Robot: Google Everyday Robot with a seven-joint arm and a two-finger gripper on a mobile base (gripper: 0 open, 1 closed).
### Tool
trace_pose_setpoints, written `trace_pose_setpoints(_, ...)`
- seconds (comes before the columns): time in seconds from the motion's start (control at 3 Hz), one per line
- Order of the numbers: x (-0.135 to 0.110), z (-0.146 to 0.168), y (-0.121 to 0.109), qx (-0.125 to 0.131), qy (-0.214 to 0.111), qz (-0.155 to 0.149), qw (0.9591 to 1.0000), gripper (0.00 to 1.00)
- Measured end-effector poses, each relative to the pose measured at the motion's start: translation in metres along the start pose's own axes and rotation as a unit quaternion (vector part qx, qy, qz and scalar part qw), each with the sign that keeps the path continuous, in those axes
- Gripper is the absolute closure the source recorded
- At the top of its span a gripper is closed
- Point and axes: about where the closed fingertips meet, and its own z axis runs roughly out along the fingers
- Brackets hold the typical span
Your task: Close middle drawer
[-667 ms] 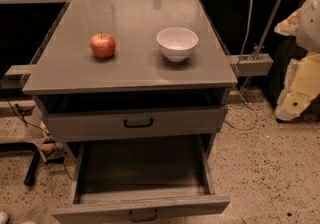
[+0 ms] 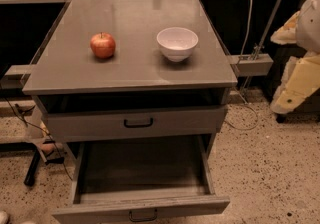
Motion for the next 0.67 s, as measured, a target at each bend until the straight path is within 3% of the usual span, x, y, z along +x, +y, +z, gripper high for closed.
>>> trace_pose_setpoints(0.67, 0.0000, 0.0000, 0.0000, 0.000, 0.000, 0.000, 1.0000, 0.66)
